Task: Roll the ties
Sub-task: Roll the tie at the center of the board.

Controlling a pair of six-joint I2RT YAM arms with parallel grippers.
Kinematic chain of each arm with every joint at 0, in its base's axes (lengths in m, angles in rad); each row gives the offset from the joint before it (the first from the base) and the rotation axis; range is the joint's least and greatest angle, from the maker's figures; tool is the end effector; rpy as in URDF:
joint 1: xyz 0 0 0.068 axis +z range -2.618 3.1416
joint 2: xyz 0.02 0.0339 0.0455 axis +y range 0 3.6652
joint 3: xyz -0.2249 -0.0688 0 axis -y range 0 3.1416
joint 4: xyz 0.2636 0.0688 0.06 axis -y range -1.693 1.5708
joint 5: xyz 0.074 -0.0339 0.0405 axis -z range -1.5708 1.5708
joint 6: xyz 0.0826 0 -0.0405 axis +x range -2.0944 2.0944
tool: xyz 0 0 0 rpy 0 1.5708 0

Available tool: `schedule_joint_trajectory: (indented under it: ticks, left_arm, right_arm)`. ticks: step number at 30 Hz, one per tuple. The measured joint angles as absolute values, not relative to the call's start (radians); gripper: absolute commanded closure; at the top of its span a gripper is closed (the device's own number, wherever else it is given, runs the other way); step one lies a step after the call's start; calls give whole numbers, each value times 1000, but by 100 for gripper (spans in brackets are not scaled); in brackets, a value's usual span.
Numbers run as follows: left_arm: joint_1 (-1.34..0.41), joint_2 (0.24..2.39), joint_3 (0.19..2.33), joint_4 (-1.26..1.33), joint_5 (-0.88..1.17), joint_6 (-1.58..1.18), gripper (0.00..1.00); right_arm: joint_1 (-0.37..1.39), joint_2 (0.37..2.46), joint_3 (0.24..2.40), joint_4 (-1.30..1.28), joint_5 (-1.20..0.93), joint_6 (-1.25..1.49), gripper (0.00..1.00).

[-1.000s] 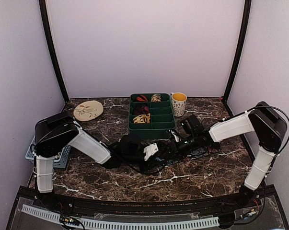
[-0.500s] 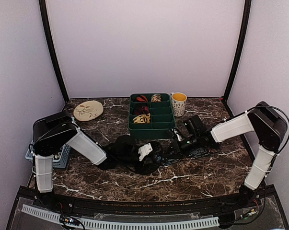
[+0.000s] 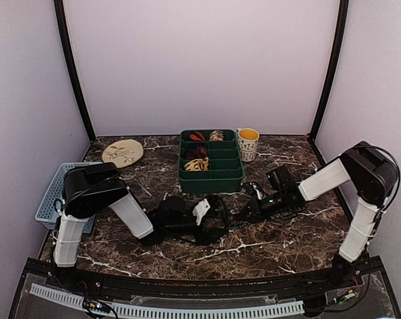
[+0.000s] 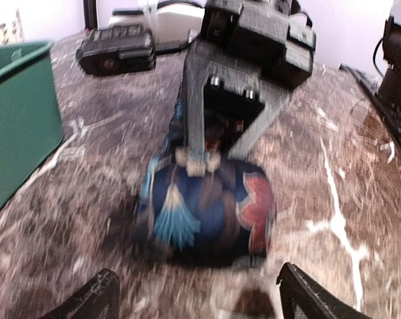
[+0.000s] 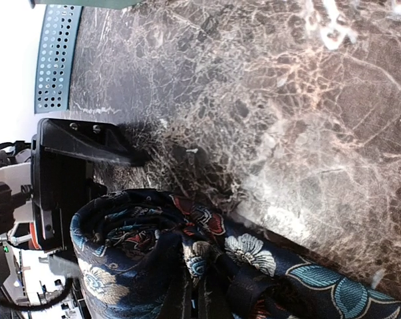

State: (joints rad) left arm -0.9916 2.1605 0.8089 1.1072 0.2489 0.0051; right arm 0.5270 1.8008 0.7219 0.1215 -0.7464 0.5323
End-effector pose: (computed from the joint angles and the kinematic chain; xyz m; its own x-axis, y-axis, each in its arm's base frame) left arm 0.2076 -0.3546 0.0189 -0.1276 0.2042 -0.9706 0.9426 0.3294 -0.0547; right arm 0.2537 0.2125 0.0184 -0.9678 -0.1321 -0.2142 -0.2505 0.5861 0.7705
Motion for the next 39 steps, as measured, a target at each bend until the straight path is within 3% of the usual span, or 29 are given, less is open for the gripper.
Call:
schedule_joint_trajectory:
  ticks: [4, 6, 9, 11, 14, 20, 25, 34, 39]
  left_arm:
    - [-1000, 2233, 896, 1159, 252, -28, 18]
    - [-1002, 2259, 934, 1169, 252, -35, 25]
    - [-1003, 2286, 980, 1162, 255, -29, 52]
    - [-1002, 2291, 1000, 1137, 262, -10, 65]
    - [-1000, 2289, 993, 1131, 270, 18, 75]
    - [-971, 2190, 897, 1059, 305, 103, 76]
    - [-962, 2091, 840, 919, 321, 208, 75]
    - [-958, 2047, 862, 776, 329, 258, 74]
    - [-957, 2047, 881, 742, 334, 251, 73]
  right_arm:
    - [527, 1801, 705, 159, -752, 535, 100]
    - [527, 1801, 700, 170, -754, 537, 100]
    - [527, 1801, 699, 186, -755, 544, 99]
    - [529, 1801, 699, 189, -755, 555, 94]
    - [532, 1800, 699, 192, -751, 569, 82]
    - [555, 1758, 699, 183, -761, 597, 57]
    - [559, 1684, 692, 159, -738, 643, 52]
    - [659, 1692, 760, 140, -737, 688, 56]
    - [683, 1737, 790, 117, -731, 689, 73]
